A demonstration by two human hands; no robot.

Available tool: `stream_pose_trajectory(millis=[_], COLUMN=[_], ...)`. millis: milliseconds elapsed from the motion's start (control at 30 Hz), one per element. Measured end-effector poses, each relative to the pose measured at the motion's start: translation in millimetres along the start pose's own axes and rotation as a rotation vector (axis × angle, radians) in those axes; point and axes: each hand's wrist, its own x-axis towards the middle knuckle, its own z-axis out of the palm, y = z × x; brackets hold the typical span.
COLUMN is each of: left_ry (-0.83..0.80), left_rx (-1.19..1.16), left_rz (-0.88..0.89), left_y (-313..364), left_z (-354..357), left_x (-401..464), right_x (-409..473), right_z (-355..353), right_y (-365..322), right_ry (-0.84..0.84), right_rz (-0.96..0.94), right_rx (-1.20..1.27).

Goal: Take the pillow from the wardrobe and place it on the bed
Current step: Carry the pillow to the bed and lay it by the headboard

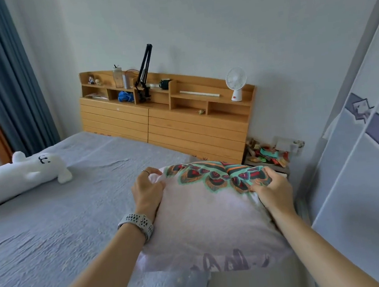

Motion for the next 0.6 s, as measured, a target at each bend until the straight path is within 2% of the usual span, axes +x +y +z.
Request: stream_pose_trajectory(millis=[267, 400, 600], left_ry=[0.180, 0.250, 0.336], left_rx=[0.021, 0.037, 0.055], left_rz=[-0.032, -0.045, -0.076], left_y=[19, 13, -6], left_z=[73, 103, 153], left_x=[100, 157, 259], right_x=[167, 239, 350], right_z=[57, 102, 180], right_y=[18, 24, 38], right_ry=[-0.136, -0.139, -0.270], right_rz=[-0.070, -0.118, -0.169], right_rx=[0.025, 0.075, 0.059])
